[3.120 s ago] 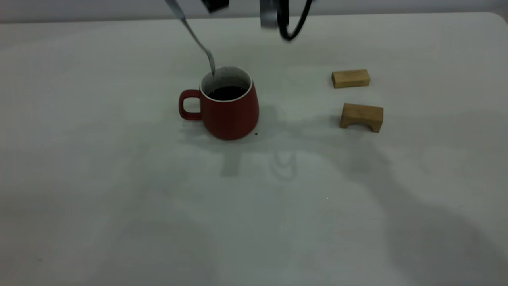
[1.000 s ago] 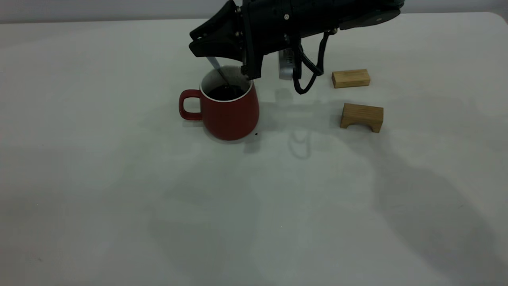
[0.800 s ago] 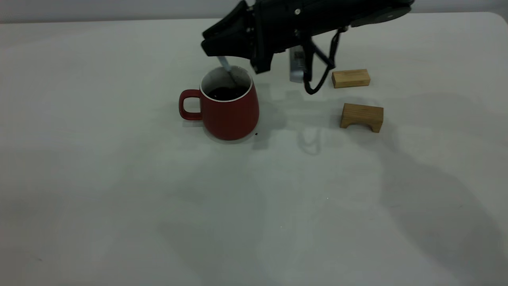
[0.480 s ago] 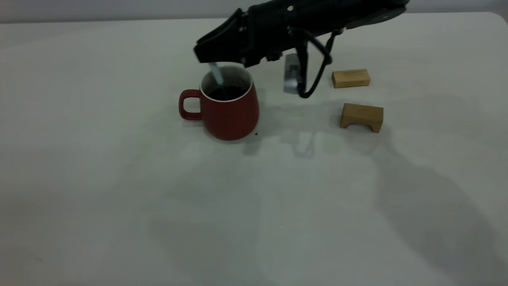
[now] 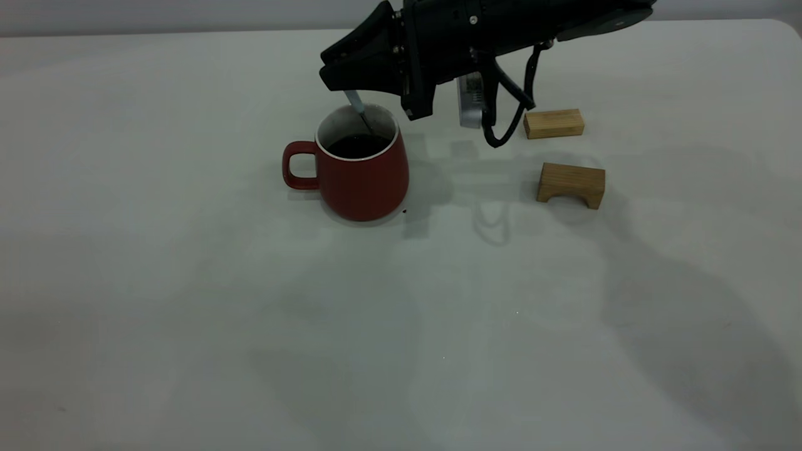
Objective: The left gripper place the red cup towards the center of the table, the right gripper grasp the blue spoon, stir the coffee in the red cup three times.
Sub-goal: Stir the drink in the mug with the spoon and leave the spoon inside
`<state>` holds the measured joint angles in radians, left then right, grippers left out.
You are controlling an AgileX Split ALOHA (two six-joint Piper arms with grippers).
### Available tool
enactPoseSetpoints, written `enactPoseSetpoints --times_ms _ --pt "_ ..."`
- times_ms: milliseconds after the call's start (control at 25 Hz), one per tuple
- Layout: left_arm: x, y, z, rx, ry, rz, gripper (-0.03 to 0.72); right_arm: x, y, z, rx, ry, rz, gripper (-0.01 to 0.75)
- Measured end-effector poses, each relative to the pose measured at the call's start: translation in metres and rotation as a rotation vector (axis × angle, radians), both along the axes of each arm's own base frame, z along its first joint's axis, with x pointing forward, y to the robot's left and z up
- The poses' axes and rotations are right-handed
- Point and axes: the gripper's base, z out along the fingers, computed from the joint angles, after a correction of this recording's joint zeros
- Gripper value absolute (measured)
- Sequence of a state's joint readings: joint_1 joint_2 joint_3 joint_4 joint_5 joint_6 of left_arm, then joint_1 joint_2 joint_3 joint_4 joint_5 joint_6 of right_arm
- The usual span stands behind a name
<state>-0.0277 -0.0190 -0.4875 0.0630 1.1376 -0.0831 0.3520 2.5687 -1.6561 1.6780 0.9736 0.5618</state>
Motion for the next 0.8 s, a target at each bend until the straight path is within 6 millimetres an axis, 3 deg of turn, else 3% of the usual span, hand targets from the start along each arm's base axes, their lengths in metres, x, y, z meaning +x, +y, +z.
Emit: enactPoseSetpoints --times_ms 200,400,560,800 --pt "0.0 0.0 0.0 0.0 0.0 0.0 0.353 -0.007 0.014 0.001 0.029 0.158 -0.034 0.153" --pt "0.0 0.0 0.0 0.0 0.0 0.0 0.353 -0.01 0.027 0.004 0.07 0.197 -0.063 0.153" --pt "0.0 0.0 0.0 0.0 0.0 0.0 0.353 -0.003 0.02 0.002 0.038 0.183 -0.115 0.153" --pt "0.0 0.0 0.0 0.0 0.0 0.0 0.353 -0.001 0.007 -0.001 -0.011 0.157 -0.061 0.153"
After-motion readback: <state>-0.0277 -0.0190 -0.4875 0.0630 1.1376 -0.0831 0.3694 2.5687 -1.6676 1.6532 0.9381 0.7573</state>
